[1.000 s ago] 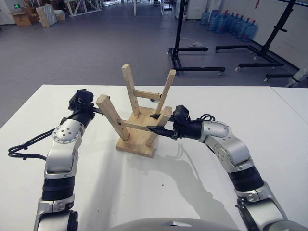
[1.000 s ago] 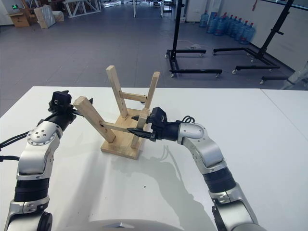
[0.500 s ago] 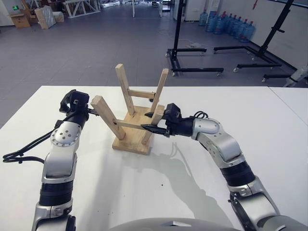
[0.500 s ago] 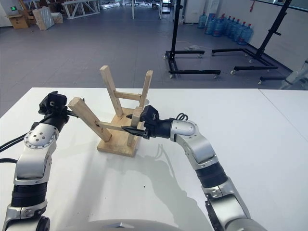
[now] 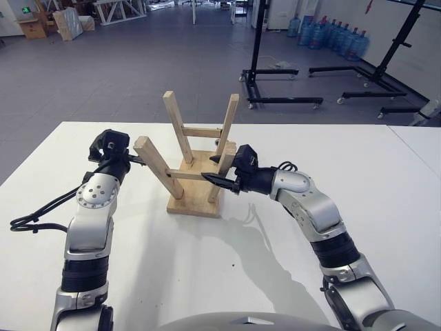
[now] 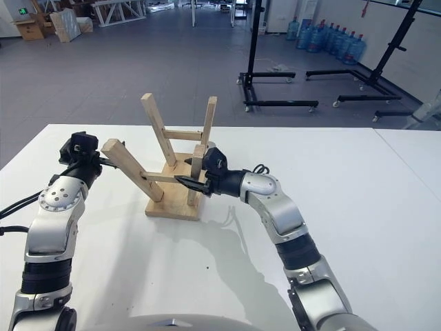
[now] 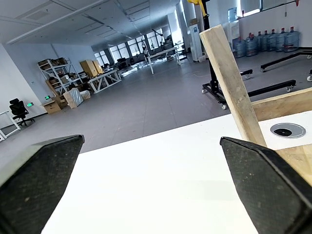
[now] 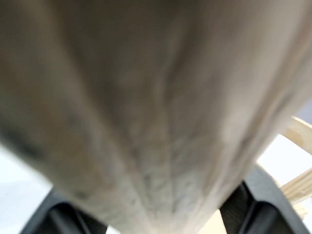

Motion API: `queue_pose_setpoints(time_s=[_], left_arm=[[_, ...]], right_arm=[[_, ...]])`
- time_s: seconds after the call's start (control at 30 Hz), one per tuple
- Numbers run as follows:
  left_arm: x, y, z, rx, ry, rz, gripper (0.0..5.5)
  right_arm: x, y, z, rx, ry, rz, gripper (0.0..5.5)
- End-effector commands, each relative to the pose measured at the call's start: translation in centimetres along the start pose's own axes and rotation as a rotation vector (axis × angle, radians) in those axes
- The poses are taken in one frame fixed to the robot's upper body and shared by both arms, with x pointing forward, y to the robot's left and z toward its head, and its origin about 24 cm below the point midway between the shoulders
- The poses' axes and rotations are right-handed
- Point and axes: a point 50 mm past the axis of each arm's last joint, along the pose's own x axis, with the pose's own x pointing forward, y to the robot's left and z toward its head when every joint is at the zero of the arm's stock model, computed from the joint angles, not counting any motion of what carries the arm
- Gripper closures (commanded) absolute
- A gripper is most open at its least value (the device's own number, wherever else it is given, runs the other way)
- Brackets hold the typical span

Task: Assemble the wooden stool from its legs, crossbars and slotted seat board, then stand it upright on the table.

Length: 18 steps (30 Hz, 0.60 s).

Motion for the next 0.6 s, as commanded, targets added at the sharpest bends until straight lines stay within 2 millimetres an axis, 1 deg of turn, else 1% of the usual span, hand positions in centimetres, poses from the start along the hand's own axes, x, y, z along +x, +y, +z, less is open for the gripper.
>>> queue_pose_setpoints(time_s=[0.03,0.13,0.23,0.3,0.4,0.53,0.6], left_arm=[[0.4,-3.4,-0.6,-0.042,0.009,-0.168,0.1],[0.8,-2.8,-0.7,-0.027,0.015,-0.136,0.1],[1.2,-1.7,-0.4,-0.015,0.006,-0.103,0.1],[1.4,-0.8,-0.2,-0.01,0.0,-0.071,0.1],[1.7,1.1,-0.3,-0.022,0.007,-0.034,0.1],[1.6,2.9,-0.2,-0.026,0.004,0.001,0.1],[1.4,4.6,-0.2,0.014,0.014,0.044,0.1]], right_arm=[[1.8,1.3,0.0,0.023,0.005,0.079,2.05],[1.7,1.1,0.0,0.016,0.006,0.087,1.56],[1.1,0.7,-0.5,0.015,0.021,0.071,1.05],[0.4,0.4,-0.9,0.017,0.026,0.054,1.01],[-1.4,0.2,-1.7,0.036,0.037,0.032,1.01],[-3.5,-0.4,-2.6,0.076,0.041,-0.021,1.01],[-4.8,-0.9,-2.7,0.091,0.032,-0.048,1.01]])
